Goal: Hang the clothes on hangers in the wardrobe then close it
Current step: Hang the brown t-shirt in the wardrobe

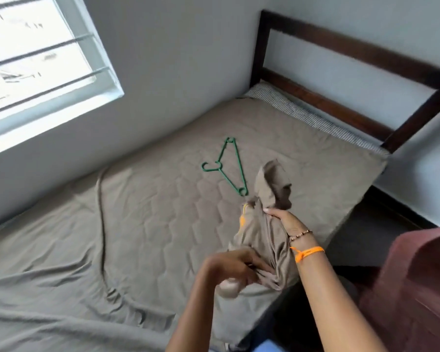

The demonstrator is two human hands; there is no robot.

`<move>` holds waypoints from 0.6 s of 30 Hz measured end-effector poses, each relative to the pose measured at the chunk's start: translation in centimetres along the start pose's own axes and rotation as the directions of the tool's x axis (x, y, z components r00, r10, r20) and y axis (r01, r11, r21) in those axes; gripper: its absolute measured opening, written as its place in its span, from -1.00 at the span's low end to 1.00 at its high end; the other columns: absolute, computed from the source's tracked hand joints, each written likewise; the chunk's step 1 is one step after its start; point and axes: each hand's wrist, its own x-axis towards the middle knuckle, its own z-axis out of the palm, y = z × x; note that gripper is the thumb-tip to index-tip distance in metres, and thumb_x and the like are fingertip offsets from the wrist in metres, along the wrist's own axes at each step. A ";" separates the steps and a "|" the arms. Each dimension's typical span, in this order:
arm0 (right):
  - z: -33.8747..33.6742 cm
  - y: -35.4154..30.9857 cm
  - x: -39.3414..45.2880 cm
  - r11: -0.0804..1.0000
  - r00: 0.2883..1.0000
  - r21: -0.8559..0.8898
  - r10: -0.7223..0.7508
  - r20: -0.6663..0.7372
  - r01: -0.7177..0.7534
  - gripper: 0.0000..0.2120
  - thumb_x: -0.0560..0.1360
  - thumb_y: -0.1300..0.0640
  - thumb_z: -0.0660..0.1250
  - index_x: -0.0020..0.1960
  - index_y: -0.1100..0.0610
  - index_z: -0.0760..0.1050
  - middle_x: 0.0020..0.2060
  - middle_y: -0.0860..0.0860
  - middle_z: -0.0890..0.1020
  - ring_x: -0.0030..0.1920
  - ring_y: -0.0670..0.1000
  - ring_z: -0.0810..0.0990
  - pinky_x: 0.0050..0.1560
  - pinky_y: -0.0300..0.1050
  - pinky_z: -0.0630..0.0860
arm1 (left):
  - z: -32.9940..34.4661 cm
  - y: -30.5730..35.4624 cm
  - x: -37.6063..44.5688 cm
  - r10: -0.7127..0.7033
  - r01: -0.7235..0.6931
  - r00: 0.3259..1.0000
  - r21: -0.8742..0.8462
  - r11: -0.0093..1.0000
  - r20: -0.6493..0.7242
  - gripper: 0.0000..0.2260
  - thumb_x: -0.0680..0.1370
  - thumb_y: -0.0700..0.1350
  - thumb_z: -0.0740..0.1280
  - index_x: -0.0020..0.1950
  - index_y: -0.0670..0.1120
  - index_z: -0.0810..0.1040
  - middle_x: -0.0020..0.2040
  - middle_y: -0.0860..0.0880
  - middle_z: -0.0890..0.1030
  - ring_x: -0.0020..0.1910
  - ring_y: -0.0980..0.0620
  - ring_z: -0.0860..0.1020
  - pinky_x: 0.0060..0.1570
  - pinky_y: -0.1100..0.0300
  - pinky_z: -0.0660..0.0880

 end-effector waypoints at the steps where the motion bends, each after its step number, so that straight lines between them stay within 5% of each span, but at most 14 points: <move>1: -0.2 -0.2 -0.7 0.999 0.998 0.000 -0.050 -0.034 0.050 -0.74 0.57 0.25 0.14 -0.15 0.23 0.58 -0.40 0.06 0.67 -0.38 -0.03 0.66 -0.18 -0.18 0.56 | 0.0 0.0 -0.3 0.002 -0.002 1.000 0.007 1.000 0.010 -0.66 0.52 -0.41 0.26 0.28 -0.25 0.51 -0.14 0.12 0.64 -0.25 0.31 0.55 -0.15 0.48 0.44; 3: -0.4 -0.5 -2.4 0.993 0.996 0.085 -0.083 -0.016 0.085 -0.69 0.55 0.25 0.10 -0.22 0.24 0.56 -0.45 0.09 0.65 -0.43 -0.01 0.64 -0.24 -0.21 0.55 | -0.6 -0.2 -0.7 -0.009 0.006 0.995 -0.025 1.000 -0.098 -0.70 0.51 -0.25 0.37 0.25 -0.17 0.56 0.08 0.07 0.59 0.01 0.22 0.51 0.07 0.35 0.38; 6: -0.6 -0.8 -5.4 0.955 0.969 0.209 -0.234 0.080 0.213 -0.52 0.50 0.37 -0.01 -0.37 0.27 0.63 -0.43 0.15 0.63 -0.42 0.07 0.64 -0.37 -0.22 0.58 | -2.5 0.9 -1.0 0.039 -0.022 0.963 0.069 0.997 -0.267 -0.77 0.51 -0.31 0.36 0.16 -0.26 0.58 -0.20 0.15 0.64 -0.24 0.38 0.51 -0.13 0.43 0.38; 9: -0.4 -1.6 -8.7 0.886 0.893 0.310 -0.411 0.184 0.345 -0.84 0.18 0.29 0.35 -0.28 0.24 0.66 -0.34 0.15 0.65 -0.34 0.09 0.65 -0.29 -0.16 0.61 | -4.1 4.3 -0.9 0.254 -0.182 0.808 0.185 0.966 -0.531 -0.61 0.49 -0.50 0.19 0.30 -0.27 0.44 0.05 -0.05 0.53 -0.20 0.37 0.48 -0.16 0.46 0.38; 11: -0.9 -2.0 -9.5 0.868 0.847 0.276 -0.477 0.236 0.412 -0.71 0.13 0.30 0.41 -0.15 0.22 0.68 -0.22 0.12 0.69 -0.22 0.06 0.68 -0.19 -0.16 0.61 | -4.3 7.0 -0.5 0.464 -0.337 0.722 0.324 0.884 -0.514 -0.42 0.43 -0.55 0.17 0.40 -0.18 0.31 0.24 -0.03 0.40 0.09 0.17 0.44 0.04 0.42 0.40; 13: -0.9 -2.5 -10.2 0.836 0.804 0.177 -0.548 0.229 0.520 -0.77 0.27 0.30 0.38 -0.08 0.25 0.66 -0.16 0.14 0.69 -0.14 0.06 0.68 -0.11 -0.15 0.61 | -3.7 9.2 0.0 0.551 -0.424 0.742 0.368 0.827 -0.383 -0.32 0.38 -0.52 0.27 0.42 -0.07 0.27 0.20 -0.05 0.43 0.04 0.05 0.47 0.06 0.16 0.50; 16: -0.6 -3.5 -11.3 0.762 0.715 0.190 -0.647 0.265 0.619 -0.69 0.31 0.23 0.42 -0.01 0.38 0.53 -0.12 0.19 0.68 -0.08 0.09 0.66 -0.06 -0.14 0.59 | -3.4 11.4 0.7 0.530 -0.396 0.803 0.420 0.816 -0.273 -0.54 0.41 -0.43 0.37 0.29 -0.23 0.43 0.03 -0.07 0.51 -0.10 0.22 0.50 -0.06 0.32 0.45; 18: -0.9 -4.2 -11.7 0.681 0.650 0.269 -0.732 0.206 0.681 -0.91 0.35 0.32 0.28 -0.15 0.29 0.50 -0.20 0.13 0.67 -0.16 0.04 0.65 -0.10 -0.20 0.57 | -3.8 12.2 0.8 0.540 -0.424 0.787 0.375 0.825 -0.298 -0.68 0.47 -0.40 0.35 0.20 -0.24 0.50 -0.02 -0.06 0.55 -0.09 0.21 0.49 -0.08 0.29 0.42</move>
